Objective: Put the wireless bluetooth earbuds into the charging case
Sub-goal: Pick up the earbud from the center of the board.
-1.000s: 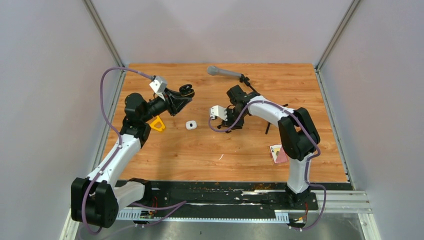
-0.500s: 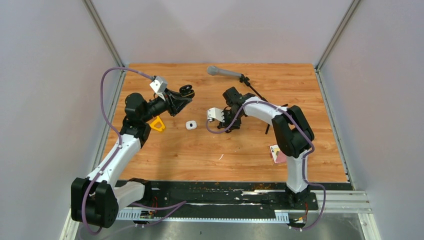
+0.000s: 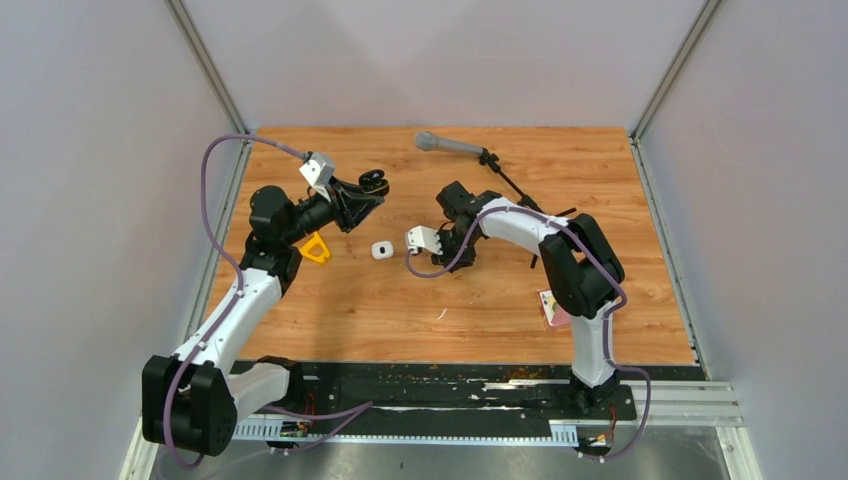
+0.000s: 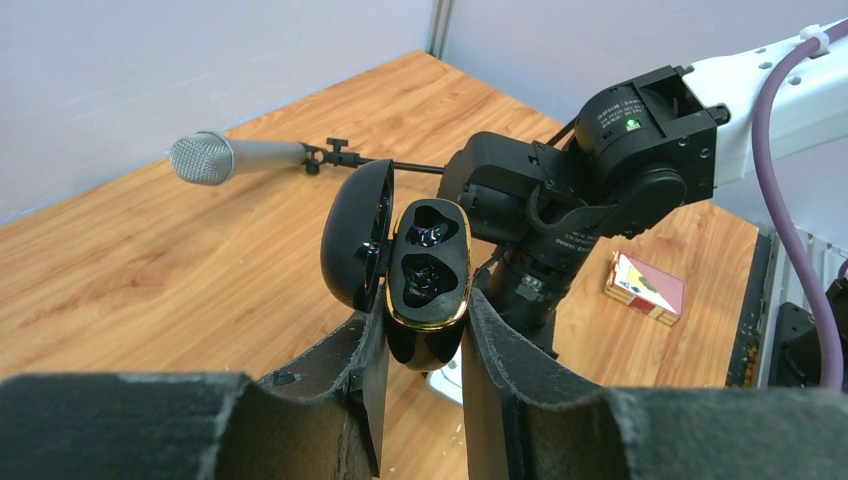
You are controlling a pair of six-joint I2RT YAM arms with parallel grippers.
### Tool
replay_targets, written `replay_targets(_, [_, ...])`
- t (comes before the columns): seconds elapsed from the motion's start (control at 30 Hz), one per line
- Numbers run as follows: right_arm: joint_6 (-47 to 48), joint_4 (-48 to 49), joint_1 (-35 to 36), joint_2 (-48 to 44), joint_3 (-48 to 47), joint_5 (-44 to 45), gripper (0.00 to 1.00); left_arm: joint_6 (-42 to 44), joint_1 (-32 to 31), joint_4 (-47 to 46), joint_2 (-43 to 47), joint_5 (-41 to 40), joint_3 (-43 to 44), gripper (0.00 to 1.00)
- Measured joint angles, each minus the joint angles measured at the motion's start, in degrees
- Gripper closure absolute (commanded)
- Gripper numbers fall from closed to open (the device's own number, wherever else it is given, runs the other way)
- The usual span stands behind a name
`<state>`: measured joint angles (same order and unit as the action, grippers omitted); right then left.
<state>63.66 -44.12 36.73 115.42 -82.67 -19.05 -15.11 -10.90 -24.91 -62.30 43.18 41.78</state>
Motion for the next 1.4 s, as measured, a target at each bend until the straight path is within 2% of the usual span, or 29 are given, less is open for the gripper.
replay_targets(0.5, [1.0,-6.2,0.0,2.7,-4.0,-4.4,0.76,0.0,0.0,0.1,0.0,0.0,0.0,1.00])
replay_targets(0.8, [0.9,-6.8,0.0,3.5,-5.4,-4.7,0.67,0.0,0.0,0.3,0.0,0.0,0.0,1.00])
replay_targets(1.4, [3.0,-7.3,0.3,6.0,-8.9,-6.0,0.66,0.0,0.0,0.5,0.0,0.0,0.0,1.00])
